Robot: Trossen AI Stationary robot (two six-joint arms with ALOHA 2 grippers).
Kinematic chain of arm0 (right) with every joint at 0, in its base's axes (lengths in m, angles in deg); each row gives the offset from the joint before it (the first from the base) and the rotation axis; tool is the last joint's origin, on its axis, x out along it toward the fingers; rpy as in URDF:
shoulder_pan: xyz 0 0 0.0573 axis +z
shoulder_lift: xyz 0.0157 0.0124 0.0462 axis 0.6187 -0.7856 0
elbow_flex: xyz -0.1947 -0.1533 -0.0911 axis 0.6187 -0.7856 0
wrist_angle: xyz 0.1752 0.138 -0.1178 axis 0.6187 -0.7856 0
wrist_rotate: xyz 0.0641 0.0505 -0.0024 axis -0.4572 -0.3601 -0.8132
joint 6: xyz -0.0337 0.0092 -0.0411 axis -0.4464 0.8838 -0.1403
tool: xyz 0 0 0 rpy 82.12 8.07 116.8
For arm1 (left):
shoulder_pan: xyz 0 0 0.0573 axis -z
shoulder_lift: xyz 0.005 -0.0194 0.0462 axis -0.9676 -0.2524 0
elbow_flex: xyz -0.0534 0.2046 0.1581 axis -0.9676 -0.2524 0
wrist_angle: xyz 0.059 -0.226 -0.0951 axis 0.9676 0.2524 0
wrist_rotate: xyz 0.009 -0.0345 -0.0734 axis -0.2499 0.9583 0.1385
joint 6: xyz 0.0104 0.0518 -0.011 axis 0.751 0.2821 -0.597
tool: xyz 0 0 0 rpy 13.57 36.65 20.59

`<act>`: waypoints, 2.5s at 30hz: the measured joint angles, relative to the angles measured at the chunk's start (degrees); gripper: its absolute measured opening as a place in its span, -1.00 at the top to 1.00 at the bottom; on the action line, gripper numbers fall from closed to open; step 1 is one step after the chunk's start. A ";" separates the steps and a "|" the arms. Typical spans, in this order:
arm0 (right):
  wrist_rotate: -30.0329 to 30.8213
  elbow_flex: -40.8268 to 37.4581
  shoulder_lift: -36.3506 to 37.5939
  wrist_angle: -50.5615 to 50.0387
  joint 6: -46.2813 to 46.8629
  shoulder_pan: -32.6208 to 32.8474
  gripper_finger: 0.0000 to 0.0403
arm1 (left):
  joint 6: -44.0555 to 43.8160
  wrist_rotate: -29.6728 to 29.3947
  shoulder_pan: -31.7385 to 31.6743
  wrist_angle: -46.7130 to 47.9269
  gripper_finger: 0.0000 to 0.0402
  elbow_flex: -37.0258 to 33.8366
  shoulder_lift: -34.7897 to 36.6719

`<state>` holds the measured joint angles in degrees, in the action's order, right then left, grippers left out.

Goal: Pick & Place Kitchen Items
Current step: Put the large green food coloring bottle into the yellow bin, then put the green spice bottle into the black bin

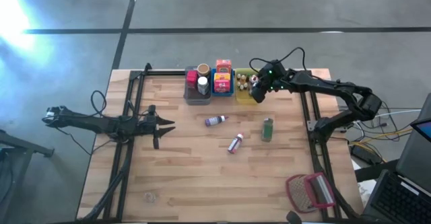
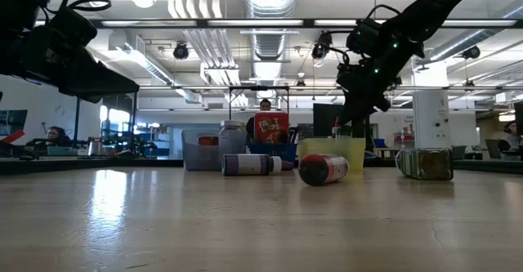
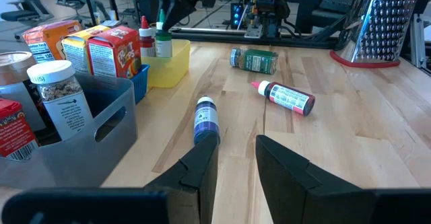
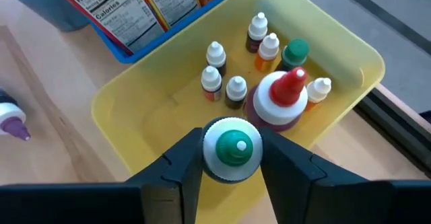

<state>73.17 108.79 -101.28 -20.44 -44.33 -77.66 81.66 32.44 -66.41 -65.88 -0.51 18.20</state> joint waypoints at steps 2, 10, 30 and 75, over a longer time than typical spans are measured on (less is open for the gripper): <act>0.00 -0.26 0.00 0.88 0.09 0.00 0.39 | 0.00 0.00 0.00 0.00 0.46 0.00 0.02; -0.02 -1.26 0.00 1.40 1.07 0.00 0.32 | 0.00 0.00 0.00 0.00 0.46 0.00 0.01; -0.04 -2.27 0.00 1.94 1.01 0.05 0.31 | 0.00 0.00 0.00 0.00 0.46 0.00 0.00; 0.02 19.67 2.88 -29.05 0.72 2.60 0.22 | 0.00 0.00 0.00 0.00 0.46 0.00 0.00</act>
<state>73.20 128.46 -98.40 -49.49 -43.61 -75.07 81.66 32.44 -66.41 -65.88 -0.51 18.20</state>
